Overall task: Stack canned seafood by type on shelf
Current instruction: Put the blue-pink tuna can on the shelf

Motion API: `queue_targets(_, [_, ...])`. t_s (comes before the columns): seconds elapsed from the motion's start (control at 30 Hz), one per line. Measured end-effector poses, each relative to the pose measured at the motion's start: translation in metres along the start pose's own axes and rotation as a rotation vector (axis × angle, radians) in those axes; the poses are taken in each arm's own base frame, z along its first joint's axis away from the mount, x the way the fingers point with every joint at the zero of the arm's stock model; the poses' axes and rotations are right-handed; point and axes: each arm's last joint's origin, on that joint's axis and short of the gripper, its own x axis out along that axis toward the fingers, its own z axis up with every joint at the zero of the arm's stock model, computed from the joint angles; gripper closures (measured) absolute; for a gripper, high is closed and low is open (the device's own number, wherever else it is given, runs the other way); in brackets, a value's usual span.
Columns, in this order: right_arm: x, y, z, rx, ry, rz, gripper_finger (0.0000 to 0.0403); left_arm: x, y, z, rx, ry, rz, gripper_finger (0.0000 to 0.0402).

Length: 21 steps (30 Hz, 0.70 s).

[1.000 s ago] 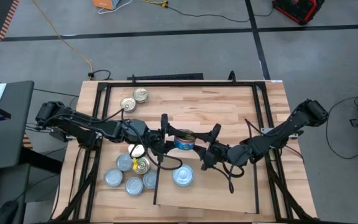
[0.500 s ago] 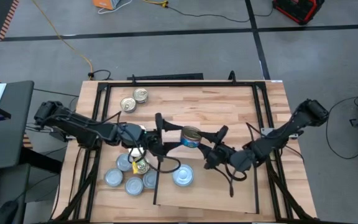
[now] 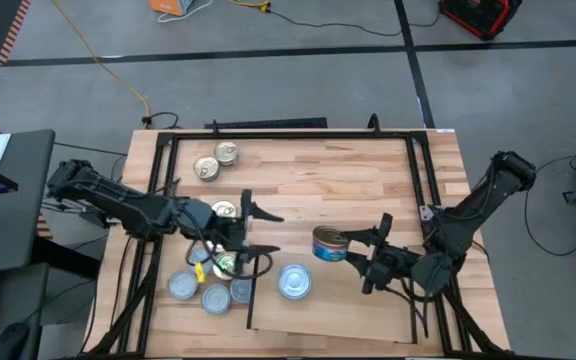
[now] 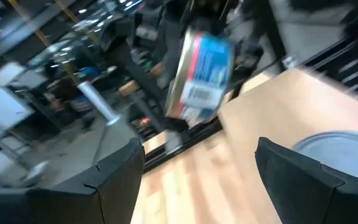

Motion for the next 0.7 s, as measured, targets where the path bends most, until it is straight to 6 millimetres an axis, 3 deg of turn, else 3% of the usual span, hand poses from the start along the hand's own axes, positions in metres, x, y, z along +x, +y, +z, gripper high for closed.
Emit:
queue_targets(0.13, [0.007, -0.003, -0.002, 0.016, -0.01, 0.029, 0.018, 0.024, -0.019, -0.008, 0.103, 0.042, 0.102, 0.0094])
queue_targets(0.27, [0.011, -0.004, -0.004, 0.018, 0.001, 0.027, 0.018, 0.033, -0.023, 0.005, 0.149, 0.031, 0.177, 0.0074])
queue_targets(0.7, [0.01, -0.004, -0.002, 0.021, -0.028, 0.063, 0.018, 0.067, -0.036, 0.017, 0.258, 0.069, 0.132, 0.0058])
